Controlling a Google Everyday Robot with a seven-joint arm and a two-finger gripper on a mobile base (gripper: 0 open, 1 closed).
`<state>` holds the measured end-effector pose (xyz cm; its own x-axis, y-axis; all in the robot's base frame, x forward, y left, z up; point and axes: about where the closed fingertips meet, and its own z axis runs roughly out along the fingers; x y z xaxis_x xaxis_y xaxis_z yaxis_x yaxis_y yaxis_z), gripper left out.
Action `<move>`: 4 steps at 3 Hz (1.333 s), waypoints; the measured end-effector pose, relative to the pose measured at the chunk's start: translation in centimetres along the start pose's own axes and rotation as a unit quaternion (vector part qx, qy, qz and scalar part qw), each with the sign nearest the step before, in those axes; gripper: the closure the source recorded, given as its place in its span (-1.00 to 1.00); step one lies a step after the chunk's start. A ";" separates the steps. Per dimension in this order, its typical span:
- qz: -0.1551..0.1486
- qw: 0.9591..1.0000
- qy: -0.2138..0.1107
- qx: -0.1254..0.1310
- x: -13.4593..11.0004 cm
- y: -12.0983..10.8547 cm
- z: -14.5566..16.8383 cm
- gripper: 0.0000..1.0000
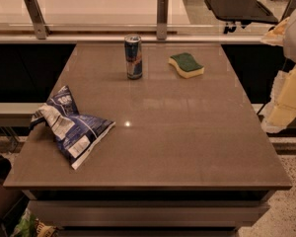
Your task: Move sponge near blue chip bag
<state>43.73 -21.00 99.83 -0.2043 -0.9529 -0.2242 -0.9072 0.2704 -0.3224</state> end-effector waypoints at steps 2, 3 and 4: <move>0.015 1.000 -0.012 0.011 -0.3 -0.6 0.1 -1.00; 0.048 0.998 -0.032 0.023 -0.9 -0.8 0.7 -1.00; 0.105 0.992 -0.059 0.046 -2.2 -0.7 2.0 -1.00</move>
Offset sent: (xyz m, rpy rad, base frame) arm 0.0169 0.0008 -0.0002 0.0739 -0.0447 -0.0626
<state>45.60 -18.80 98.73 -0.3367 -0.8529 -0.3990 -0.8101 0.4784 -0.3389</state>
